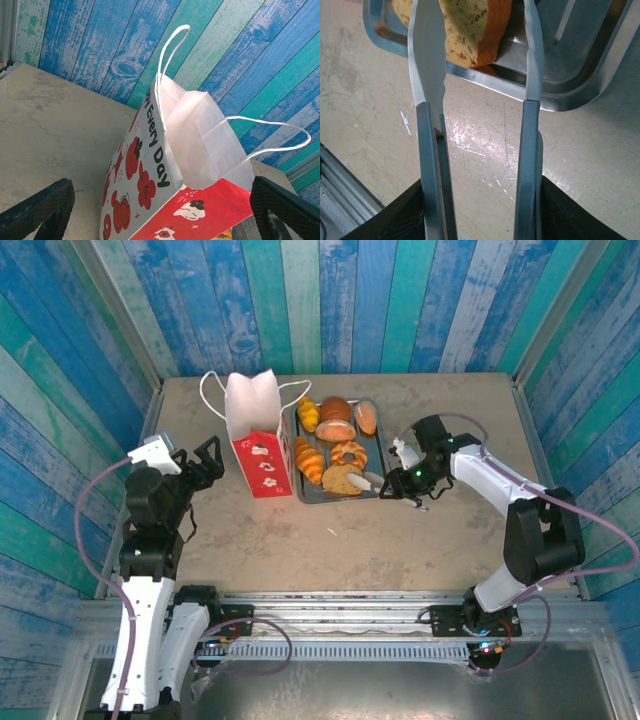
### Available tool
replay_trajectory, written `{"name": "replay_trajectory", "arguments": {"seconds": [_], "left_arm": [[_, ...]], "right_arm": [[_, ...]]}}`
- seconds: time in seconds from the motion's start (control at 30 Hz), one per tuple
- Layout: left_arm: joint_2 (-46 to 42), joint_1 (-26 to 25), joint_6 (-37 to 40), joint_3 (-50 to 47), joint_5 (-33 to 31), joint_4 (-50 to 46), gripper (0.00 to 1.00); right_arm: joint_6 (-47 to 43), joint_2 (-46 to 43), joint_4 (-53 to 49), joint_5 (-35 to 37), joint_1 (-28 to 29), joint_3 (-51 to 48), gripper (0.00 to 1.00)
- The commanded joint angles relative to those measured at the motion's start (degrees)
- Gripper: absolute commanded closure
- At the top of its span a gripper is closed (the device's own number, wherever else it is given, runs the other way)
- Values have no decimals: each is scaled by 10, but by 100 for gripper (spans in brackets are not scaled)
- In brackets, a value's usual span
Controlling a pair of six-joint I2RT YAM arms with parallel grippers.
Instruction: Place the fake bread into the paper bag
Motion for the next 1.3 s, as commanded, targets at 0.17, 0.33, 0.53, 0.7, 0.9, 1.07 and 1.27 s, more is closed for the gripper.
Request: {"name": "replay_trajectory", "arguments": {"seconds": [0.17, 0.33, 0.53, 0.7, 0.9, 1.07, 1.27], "left_arm": [[-2, 3, 11, 3, -11, -7, 6], [-3, 2, 11, 4, -12, -8, 6], [-3, 3, 12, 6, -15, -11, 6], [-3, 3, 8, 8, -19, -12, 6], [10, 2, -9, 32, -41, -33, 6], [48, 3, -28, 84, -69, -79, 6], [108, 3, -56, 133, -29, -88, 6]], "right_arm": [[-15, 16, 14, -47, -9, -15, 47], [-13, 24, 15, -54, -11, -19, 49], [-14, 29, 10, -60, -12, -17, 56], [-12, 0, -2, -41, -16, -14, 63], [-3, -46, -20, -18, -20, -12, 72], [3, -97, -45, -15, -20, 2, 77], [19, -175, -72, -1, -20, 36, 78]]}}
